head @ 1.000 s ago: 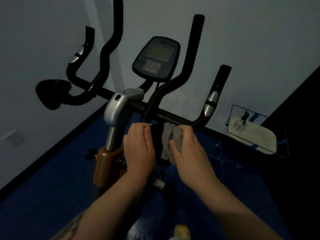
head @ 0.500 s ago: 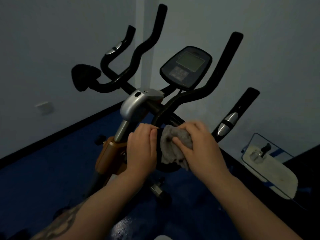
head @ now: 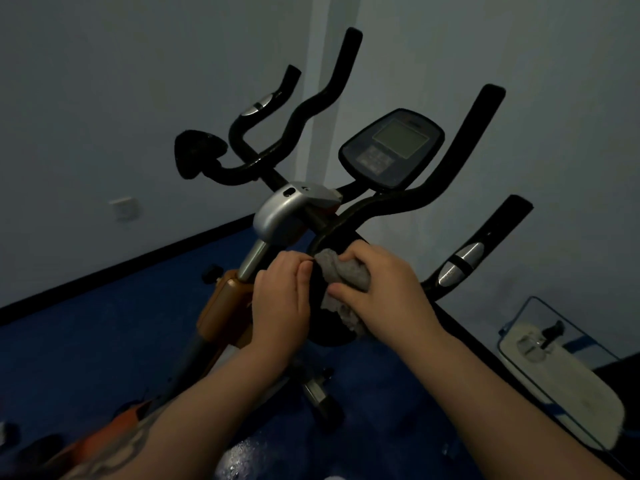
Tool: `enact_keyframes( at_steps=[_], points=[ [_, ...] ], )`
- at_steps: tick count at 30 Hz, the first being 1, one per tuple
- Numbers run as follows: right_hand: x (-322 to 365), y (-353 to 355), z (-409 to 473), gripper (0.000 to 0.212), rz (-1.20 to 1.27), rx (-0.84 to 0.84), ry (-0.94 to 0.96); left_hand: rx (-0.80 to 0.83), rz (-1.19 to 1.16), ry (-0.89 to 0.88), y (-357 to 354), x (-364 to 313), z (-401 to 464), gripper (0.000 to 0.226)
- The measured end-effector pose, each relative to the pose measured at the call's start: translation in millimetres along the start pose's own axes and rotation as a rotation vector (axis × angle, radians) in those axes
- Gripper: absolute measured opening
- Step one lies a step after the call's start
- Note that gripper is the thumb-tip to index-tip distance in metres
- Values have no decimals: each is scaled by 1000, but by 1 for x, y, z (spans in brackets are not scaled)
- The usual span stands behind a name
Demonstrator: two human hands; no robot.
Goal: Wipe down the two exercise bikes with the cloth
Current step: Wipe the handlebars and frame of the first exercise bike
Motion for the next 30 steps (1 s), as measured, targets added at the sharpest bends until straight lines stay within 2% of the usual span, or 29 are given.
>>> enact_keyframes(
  at_steps=[4,8,11,13,16,20,24,25,28,30],
  points=[
    [-16,19,-16,20,60,-51,-35,-17,21,-2,1,0,-1,26],
    [-4,12,5,18,160,-91,27,-22,2,33,0,4,-1,22],
    [-9,7,-3,18,297,-99,45,1,-146,162,0,9,-9,17],
    [-15,15,-9,18,306,-48,30,11,-269,196,4,9,-17,13],
    [-2,17,1,18,165,25,84,62,-408,271,10,16,-20,16],
    [35,-16,-5,21,-133,-1,234,97,-579,349,15,18,-17,25],
    [29,-33,-34,18,-182,220,278,148,-601,341,20,14,-18,30],
    [29,-30,-30,18,-173,225,274,164,-591,329,22,13,-18,30],
    [35,-23,-13,22,-165,66,204,194,-520,275,24,9,-15,31],
    [40,-29,-18,23,-201,25,182,201,-507,281,23,9,-16,31]
  ],
)
Point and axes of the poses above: each hand's wrist, its own z-axis towards the middle knuckle, its own y-axis out of the back of the hand, x = y × z, the point moved 9 cm from there along z, towards the middle knuckle, and after that the axes turned 11 degrees about z, right-handed, at the moved point
